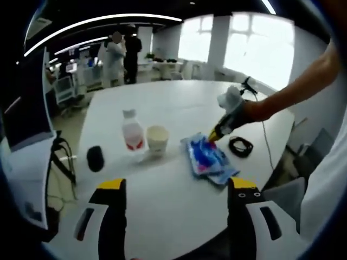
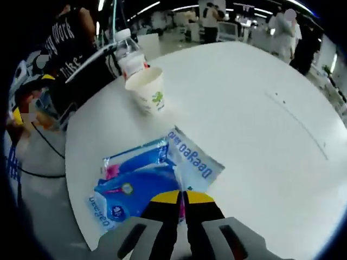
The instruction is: Arrange the tabletop items into an orderly group along one side of the table until the central work area is clear of visible clutter.
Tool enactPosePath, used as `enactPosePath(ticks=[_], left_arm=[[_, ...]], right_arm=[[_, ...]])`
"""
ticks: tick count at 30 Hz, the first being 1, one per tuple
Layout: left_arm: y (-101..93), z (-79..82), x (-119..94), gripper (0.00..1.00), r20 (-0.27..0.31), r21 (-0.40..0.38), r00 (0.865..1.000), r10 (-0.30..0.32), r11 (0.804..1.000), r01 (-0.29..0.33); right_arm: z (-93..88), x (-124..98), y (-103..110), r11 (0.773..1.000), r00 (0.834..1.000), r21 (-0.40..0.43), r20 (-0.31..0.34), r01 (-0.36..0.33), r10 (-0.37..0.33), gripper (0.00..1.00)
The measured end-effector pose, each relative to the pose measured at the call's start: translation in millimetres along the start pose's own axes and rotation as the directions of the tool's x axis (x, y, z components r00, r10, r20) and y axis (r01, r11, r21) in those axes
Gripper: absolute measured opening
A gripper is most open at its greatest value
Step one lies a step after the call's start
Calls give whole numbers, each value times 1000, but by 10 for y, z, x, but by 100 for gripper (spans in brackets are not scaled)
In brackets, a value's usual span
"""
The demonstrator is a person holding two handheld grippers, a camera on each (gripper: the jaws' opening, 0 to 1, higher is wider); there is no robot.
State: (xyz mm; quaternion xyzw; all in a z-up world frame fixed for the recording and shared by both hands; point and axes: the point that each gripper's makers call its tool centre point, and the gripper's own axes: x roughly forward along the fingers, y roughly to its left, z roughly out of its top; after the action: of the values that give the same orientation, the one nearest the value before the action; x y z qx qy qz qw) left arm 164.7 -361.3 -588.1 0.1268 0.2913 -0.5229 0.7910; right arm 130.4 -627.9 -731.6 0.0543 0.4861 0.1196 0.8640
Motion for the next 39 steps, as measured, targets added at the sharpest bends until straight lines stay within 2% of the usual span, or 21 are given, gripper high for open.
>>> enactPosePath(ticks=[3, 5, 9, 10, 11, 15, 16, 23, 27, 29, 33, 34, 37, 39], left_arm=[[21, -27, 3, 77, -2, -13, 1000, 0, 1000, 0], [-1, -12, -2, 77, 0, -15, 1000, -1, 1000, 1], [-15, -9, 15, 76, -2, -6, 1000, -7, 1000, 7], [-15, -7, 20, 76, -2, -5, 1000, -8, 1000, 8], [-3, -15, 21, 76, -2, -5, 1000, -7, 1000, 7], [-6, -5, 30, 75, 2, -11, 1000, -6, 1000, 6], [-9, -3, 31, 75, 2, -11, 1000, -6, 1000, 6], [-17, -8, 21, 75, 7, -20, 1000, -2, 1000, 2], [-20, -7, 10, 74, 12, -29, 1000, -2, 1000, 3], [-25, -12, 7, 74, 10, -27, 1000, -1, 1000, 2], [-51, -16, 3, 74, 10, -25, 1000, -5, 1000, 5], [-65, -14, 1, 74, 10, -24, 1000, -6, 1000, 7], [-99, -3, -3, 74, 10, -21, 1000, -11, 1000, 11], [-113, -3, 0, 75, 9, -18, 1000, -16, 1000, 16]], right_arm=[[-135, -57, -93, 994, 1000, 108, 14, 15, -17, 0], [-279, -124, -14, 987, 999, 158, 40, 6, -13, 0], [-369, -146, -75, 946, 996, 325, 87, -19, -10, 0], [-426, -215, 14, 934, 994, 357, 108, -33, -6, 0], [-446, -243, 47, 928, 993, 369, 119, -40, -5, 0], [-566, -275, 168, 936, 993, 351, 115, -32, -9, 0], [-567, -258, 140, 934, 993, 356, 116, -33, -10, 0], [-722, -270, 372, 901, 990, 431, 137, -43, -19, 1], [-784, -260, 411, 886, 989, 462, 146, -43, -29, 2], [-823, -260, 445, 870, 987, 490, 156, -45, -37, 2], [-907, -278, 585, 863, 987, 503, 156, -46, -38, 1], [-906, -265, 517, 860, 987, 508, 157, -49, -36, 2], [-950, -304, 600, 855, 986, 516, 161, -57, -32, 3], [-920, -298, 578, 859, 986, 508, 163, -64, -23, 3]])
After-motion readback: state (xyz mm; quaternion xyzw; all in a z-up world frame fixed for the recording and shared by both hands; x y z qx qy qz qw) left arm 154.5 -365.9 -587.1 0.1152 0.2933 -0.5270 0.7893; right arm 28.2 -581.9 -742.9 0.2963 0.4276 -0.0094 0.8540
